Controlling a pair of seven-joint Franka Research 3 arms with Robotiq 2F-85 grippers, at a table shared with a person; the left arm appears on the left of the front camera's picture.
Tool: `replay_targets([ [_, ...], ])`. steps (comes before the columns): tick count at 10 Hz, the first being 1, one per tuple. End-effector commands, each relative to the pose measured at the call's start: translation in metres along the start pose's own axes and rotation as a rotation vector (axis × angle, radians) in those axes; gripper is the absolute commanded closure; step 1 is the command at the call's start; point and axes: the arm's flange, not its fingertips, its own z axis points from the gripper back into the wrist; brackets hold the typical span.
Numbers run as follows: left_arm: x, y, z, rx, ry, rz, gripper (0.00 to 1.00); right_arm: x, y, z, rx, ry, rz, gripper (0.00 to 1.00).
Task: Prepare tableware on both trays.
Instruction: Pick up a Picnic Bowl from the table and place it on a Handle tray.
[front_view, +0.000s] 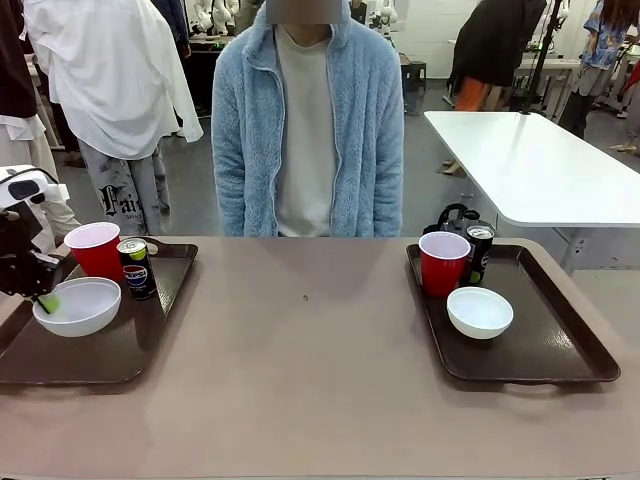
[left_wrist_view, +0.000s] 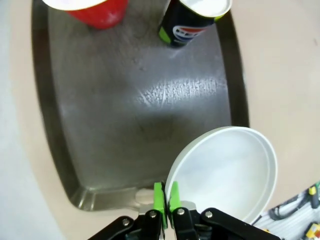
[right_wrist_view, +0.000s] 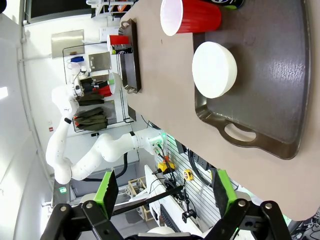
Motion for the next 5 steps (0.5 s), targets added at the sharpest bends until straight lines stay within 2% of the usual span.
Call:
replay_targets([
  [1,0.01,-0.005,-0.038,0.043,0.027,-0.021,1.0,-0.001,0.002,0.0,-0.002,-0.005,-0.009,0.0],
  [4,0.031,-0.006,-0.071,0.073,0.07,-0.001,1.0,-0.001,0.002,0.0,-0.002,-0.005,-0.009,0.0],
  [5,0.034,-0.007,-0.073,0.071,0.063,-0.004,0.57,-0.001,0.002,0.0,-0.002,-0.005,-0.009,0.0],
])
